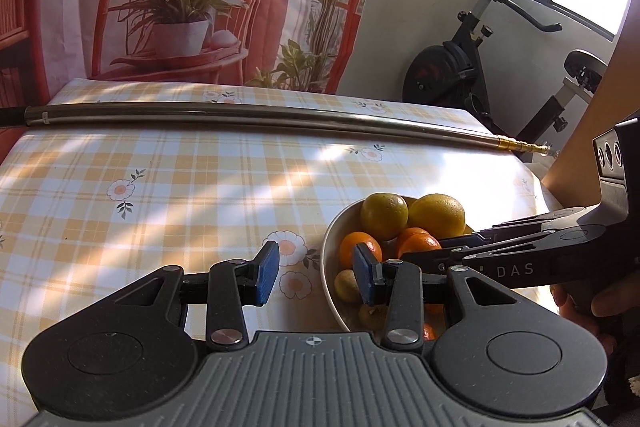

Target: Organize fruits

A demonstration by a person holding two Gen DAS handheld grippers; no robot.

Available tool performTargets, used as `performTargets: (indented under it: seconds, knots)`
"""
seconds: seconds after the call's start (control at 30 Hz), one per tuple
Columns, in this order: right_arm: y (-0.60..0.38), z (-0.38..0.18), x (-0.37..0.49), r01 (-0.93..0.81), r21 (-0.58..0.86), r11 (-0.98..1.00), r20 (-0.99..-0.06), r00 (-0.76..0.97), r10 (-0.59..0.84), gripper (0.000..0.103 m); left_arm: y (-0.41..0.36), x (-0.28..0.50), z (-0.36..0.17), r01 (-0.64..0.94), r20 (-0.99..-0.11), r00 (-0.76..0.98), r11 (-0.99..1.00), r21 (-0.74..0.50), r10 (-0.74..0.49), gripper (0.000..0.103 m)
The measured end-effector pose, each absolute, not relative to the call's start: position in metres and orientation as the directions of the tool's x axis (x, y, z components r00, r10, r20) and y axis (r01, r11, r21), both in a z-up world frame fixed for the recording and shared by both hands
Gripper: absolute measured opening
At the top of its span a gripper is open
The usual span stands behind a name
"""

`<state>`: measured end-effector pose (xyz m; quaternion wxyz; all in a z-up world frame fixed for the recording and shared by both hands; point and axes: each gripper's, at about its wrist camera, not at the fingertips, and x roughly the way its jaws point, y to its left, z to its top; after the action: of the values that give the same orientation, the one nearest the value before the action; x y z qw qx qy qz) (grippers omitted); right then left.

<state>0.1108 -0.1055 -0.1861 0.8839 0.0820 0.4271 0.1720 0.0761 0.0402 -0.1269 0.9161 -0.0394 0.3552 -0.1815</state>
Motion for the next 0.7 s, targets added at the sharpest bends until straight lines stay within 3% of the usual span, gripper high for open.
performTargets:
  seconds: [0.7]
  knots:
    - [-0.099,-0.191,0.090,-0.237,0.262,0.936,-0.776,0.524,0.350,0.031,0.039,0.075,-0.129,0.296,-0.658,0.665,0.934,-0.202,-0.353,0.042]
